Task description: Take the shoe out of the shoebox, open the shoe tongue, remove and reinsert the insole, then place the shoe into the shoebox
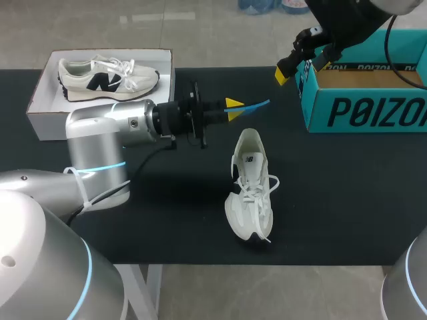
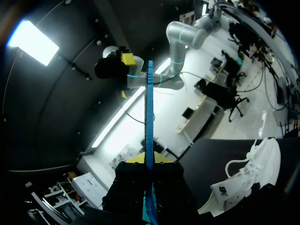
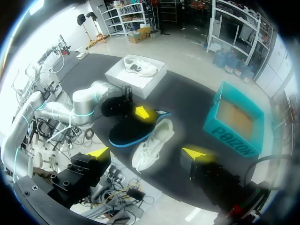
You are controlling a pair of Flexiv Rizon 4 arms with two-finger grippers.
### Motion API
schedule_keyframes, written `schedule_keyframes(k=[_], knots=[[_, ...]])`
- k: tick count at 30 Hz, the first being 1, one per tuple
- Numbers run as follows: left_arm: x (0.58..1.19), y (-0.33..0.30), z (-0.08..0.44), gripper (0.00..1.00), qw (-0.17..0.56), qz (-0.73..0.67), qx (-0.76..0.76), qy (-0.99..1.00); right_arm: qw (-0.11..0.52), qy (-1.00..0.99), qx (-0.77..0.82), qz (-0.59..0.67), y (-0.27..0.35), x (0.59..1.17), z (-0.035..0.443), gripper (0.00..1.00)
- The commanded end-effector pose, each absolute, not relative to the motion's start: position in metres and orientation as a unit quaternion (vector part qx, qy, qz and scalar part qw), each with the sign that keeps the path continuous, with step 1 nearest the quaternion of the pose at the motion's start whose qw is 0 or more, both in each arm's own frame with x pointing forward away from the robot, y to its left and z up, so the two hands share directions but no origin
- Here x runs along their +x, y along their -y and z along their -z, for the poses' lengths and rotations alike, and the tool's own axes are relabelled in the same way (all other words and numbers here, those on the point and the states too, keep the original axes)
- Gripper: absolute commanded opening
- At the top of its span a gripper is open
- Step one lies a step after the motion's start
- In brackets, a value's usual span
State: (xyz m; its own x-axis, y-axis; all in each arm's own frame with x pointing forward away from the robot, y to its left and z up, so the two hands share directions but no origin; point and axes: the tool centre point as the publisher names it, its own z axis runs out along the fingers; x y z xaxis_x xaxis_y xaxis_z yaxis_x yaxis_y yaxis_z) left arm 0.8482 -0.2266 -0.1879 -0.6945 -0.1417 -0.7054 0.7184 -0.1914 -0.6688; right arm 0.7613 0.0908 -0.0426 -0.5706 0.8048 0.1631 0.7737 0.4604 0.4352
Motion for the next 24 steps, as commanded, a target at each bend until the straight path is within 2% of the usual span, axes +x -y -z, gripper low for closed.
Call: schedule_keyframes(k=[1,6,8,12,14,24], knots=[[0.845,0.229,0.188,0.0,0.199,0.775,0.115,-0.588,0.032,-0.854,0.462,-0.236,-0.092,0.763,0.043,1.0],[0.846,0.226,0.186,0.0,0.194,0.785,0.089,-0.582,0.032,-0.854,0.462,-0.236,-0.092,0.763,0.043,1.0],[0.846,0.224,0.184,0.0,0.142,0.789,0.024,-0.597,0.032,-0.854,0.462,-0.236,-0.092,0.763,0.043,1.0],[0.847,0.219,0.177,0.0,0.083,0.799,-0.055,-0.594,0.032,-0.854,0.462,-0.236,-0.092,0.763,0.043,1.0],[0.847,0.217,0.173,0.0,0.024,0.797,-0.099,-0.595,0.032,-0.854,0.462,-0.236,-0.092,0.763,0.043,1.0],[0.853,0.211,0.151,0.0,-0.123,0.761,-0.286,-0.569,0.032,-0.854,0.462,-0.236,-0.092,0.763,0.043,1.0]])
